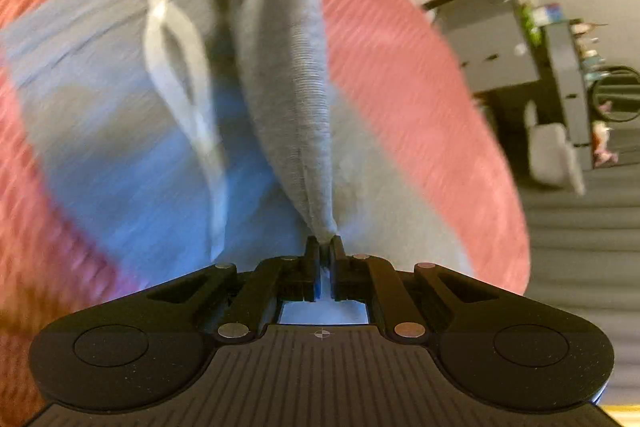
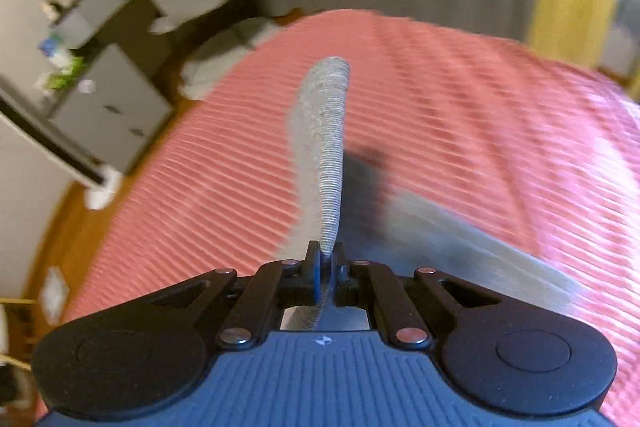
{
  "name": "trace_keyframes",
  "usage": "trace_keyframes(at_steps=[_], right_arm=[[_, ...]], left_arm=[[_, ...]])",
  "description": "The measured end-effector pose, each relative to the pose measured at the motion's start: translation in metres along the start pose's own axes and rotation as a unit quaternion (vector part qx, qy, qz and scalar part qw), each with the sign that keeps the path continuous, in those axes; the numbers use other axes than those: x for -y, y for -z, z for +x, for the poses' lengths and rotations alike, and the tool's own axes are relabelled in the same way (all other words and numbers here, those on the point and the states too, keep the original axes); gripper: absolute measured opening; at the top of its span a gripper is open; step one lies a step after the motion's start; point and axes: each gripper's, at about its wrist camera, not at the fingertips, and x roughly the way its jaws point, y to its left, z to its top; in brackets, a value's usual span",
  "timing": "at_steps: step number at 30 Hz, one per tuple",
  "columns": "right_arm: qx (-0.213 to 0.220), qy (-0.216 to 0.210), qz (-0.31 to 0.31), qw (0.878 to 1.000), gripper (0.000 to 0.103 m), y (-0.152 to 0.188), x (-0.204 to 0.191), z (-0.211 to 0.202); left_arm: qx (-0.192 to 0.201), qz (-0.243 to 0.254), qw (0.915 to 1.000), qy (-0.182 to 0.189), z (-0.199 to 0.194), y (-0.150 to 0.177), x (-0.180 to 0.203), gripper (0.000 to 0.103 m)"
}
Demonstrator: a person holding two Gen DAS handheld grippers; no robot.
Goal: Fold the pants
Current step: 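Lift the sweatpants with both tools, fold one leg over the other, release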
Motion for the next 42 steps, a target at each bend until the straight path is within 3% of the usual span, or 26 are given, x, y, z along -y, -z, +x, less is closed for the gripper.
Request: trace_keyframes(at_steps=[4,6,9,10,11,12,13,14,15,17,19,20,21,25,28,31,36,38,40,41,42], right_arm=[[-0.008,0.051,0.010,0.999,0.004,0.032,0.029,0.001],[-0.017,0.055,0.032,0.998,0.004,0.042,0.045,0.007],[-0.022,0.052,0.027,0.998,0.005,0.052,0.064,0.014],[-0.023,0.045,0.027,0.998,0.006,0.054,0.073,0.017],[-0.021,0.032,0.033,0.999,0.008,0.054,0.084,0.021],[-0.014,0.019,0.040,0.999,0.016,0.055,0.093,0.026],[-0.010,0.009,0.041,0.999,0.021,0.055,0.100,0.033],[-0.011,-0.002,0.039,0.999,0.037,0.053,0.106,0.044],[-0.018,-0.009,0.032,0.999,0.053,0.053,0.111,0.058],[-0.036,-0.026,0.024,0.999,0.056,0.051,0.116,0.083],[-0.033,-0.074,0.032,0.996,0.043,0.053,0.125,0.098],[-0.026,-0.095,0.041,0.994,0.026,0.056,0.129,0.098],[-0.017,-0.119,0.053,0.991,0.016,0.059,0.135,0.099],[0.020,-0.158,0.059,0.985,0.010,0.078,0.159,0.096],[0.033,-0.175,0.081,0.981,0.008,0.093,0.181,0.091],[0.045,-0.173,0.093,0.980,0.008,0.098,0.197,0.083],[0.029,-0.170,0.127,0.977,0.014,0.093,0.205,0.084],[0.033,-0.169,0.125,0.977,0.019,0.089,0.201,0.085],[0.026,-0.170,0.113,0.979,0.022,0.084,0.193,0.091],[0.019,-0.172,0.108,0.979,0.022,0.082,0.190,0.095],[0.010,-0.175,0.106,0.979,0.021,0.080,0.186,0.099]], left_arm=[[-0.028,0.052,0.9957,-0.072,0.005,0.008,-0.011,0.001],[-0.021,0.069,0.9925,-0.099,0.004,0.010,-0.019,0.002],[0.013,0.052,0.9923,-0.112,0.004,0.010,-0.036,0.006],[0.029,0.048,0.9924,-0.109,0.003,0.011,-0.041,0.011],[0.048,0.044,0.9921,-0.107,0.003,0.013,-0.045,0.030],[0.069,0.037,0.9921,-0.098,0.003,0.014,-0.051,0.053],[0.087,0.033,0.9918,-0.087,0.003,0.016,-0.056,0.062],[0.106,0.029,0.9906,-0.082,0.005,0.019,-0.060,0.069],[0.126,0.022,0.9884,-0.082,0.008,0.022,-0.065,0.068],[0.156,0.015,0.9853,-0.069,0.010,0.028,-0.071,0.068],[0.182,0.001,0.9813,-0.063,0.013,0.033,-0.077,0.069],[0.190,-0.003,0.9798,-0.063,0.013,0.035,-0.079,0.068],[0.191,-0.011,0.9793,-0.065,0.012,0.036,-0.082,0.066],[0.204,-0.016,0.9768,-0.062,0.003,0.038,-0.087,0.066],[0.239,-0.016,0.9672,-0.084,-0.013,0.041,-0.096,0.070],[0.248,-0.038,0.9660,-0.062,-0.022,0.038,-0.108,0.073],[0.260,-0.053,0.9642,-0.007,-0.023,0.030,-0.116,0.074],[0.249,-0.067,0.9659,-0.027,-0.012,0.021,-0.115,0.076],[0.231,-0.077,0.9689,-0.044,0.006,0.008,-0.110,0.073],[0.225,-0.080,0.9699,-0.046,0.006,0.010,-0.110,0.065],[0.226,-0.082,0.9695,-0.050,0.007,0.009,-0.107,0.043]])
